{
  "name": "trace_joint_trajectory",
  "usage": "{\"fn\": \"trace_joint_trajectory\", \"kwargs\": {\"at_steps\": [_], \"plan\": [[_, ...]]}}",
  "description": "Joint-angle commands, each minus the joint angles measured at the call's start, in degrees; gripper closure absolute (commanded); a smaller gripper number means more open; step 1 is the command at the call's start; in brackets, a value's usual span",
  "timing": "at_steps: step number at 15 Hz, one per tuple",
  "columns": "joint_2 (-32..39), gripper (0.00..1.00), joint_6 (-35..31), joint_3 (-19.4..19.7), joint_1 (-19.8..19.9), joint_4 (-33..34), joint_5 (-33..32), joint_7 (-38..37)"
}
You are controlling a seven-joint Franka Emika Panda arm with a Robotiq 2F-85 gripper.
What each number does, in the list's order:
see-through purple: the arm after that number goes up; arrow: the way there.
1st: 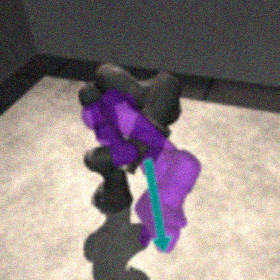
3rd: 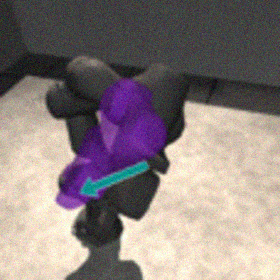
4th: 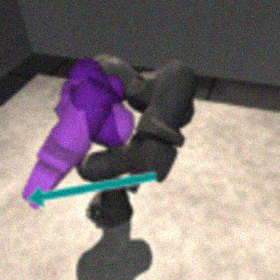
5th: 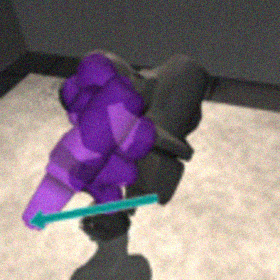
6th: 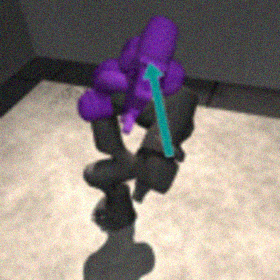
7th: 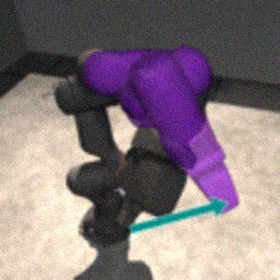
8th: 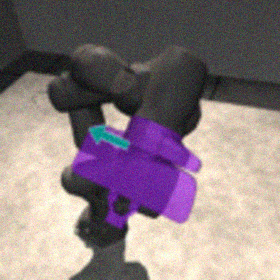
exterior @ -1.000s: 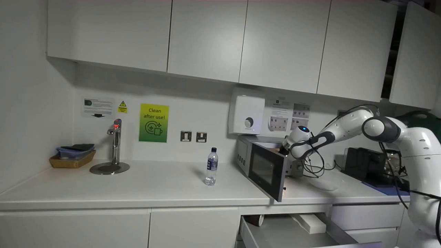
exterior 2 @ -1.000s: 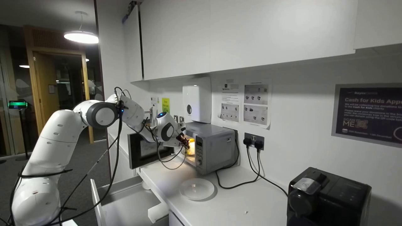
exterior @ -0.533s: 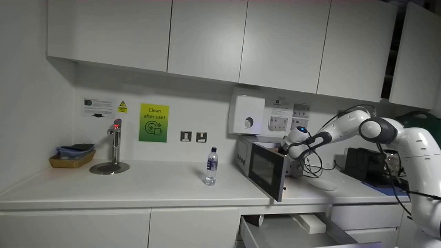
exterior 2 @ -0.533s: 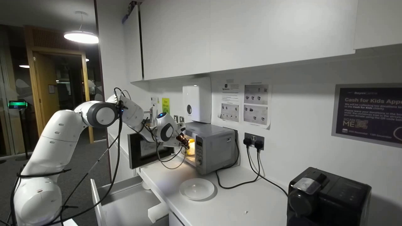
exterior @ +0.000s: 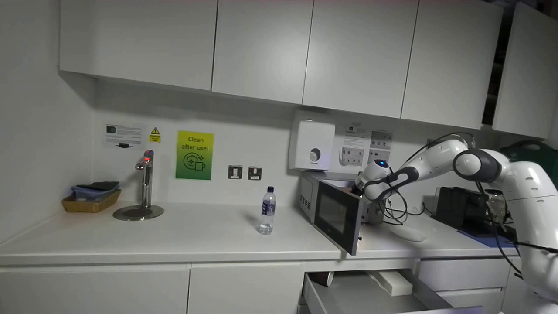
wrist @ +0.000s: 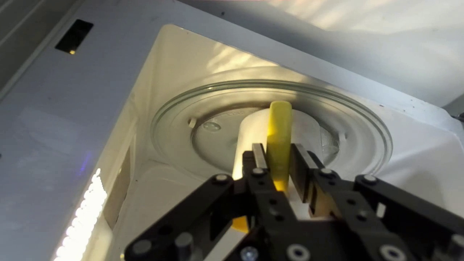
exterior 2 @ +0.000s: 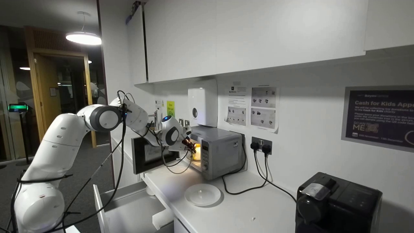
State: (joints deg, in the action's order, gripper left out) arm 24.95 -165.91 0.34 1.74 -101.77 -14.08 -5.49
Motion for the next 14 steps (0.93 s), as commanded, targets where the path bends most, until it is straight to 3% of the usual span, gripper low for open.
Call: {"fn": "trace_joint_trajectory", "kwargs": {"at_steps": [1,7,14], "plan": [[0.4,0.42,0.0,1.8,-1.5,2.4,1.5,2.4],[-0.3,0.0,0.0,2.2,-2.3,2.3,1.5,2.1],[-2.8,0.0,-2.3,1.7,-3.1,-1.7,-1.5,-0.1]]}}
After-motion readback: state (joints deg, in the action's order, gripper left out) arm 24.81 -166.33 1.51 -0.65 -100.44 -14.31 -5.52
